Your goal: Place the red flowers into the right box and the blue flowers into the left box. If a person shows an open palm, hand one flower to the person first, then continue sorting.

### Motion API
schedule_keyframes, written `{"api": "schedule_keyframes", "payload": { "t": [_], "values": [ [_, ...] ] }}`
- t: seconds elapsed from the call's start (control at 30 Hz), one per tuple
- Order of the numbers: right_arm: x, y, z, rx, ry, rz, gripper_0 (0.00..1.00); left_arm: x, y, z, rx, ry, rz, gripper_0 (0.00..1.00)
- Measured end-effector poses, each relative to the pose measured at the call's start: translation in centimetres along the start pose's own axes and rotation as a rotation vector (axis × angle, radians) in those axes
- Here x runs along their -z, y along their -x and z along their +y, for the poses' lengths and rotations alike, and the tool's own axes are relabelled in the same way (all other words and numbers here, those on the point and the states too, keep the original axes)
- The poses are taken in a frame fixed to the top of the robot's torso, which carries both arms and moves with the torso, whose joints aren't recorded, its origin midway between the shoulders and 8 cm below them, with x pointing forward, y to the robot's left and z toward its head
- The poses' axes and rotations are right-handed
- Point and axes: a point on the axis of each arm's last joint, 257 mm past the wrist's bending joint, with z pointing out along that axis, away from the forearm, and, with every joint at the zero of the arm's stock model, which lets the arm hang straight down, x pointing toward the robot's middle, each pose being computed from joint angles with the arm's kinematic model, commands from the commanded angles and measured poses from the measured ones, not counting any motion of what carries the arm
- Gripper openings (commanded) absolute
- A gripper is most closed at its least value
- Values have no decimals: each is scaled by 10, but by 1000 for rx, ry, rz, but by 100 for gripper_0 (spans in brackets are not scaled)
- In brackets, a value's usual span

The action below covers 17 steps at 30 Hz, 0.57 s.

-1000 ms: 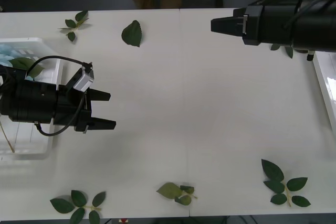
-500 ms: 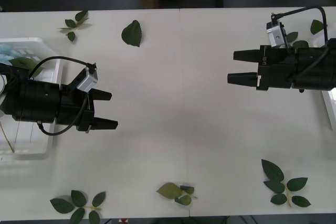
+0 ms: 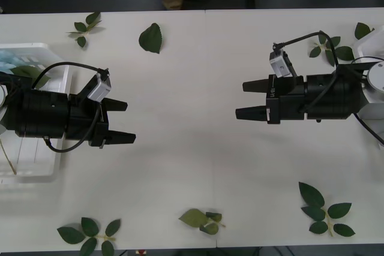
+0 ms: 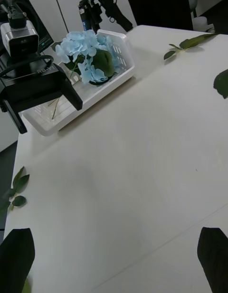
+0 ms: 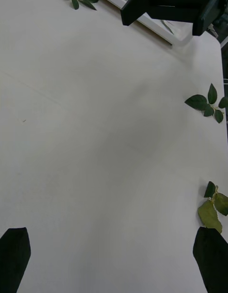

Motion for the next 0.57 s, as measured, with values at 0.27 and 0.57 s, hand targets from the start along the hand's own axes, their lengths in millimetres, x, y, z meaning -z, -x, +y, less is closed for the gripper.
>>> {"api": "schedule_keyframes", "payload": {
  "t": [0.27,0.57],
  "values": [
    [-24,7,0,2,-17,-41,100,0,0,0,0,0,0,100],
    [-24,7,0,2,-20,-43,100,0,0,0,0,0,0,100]
  ]
}}
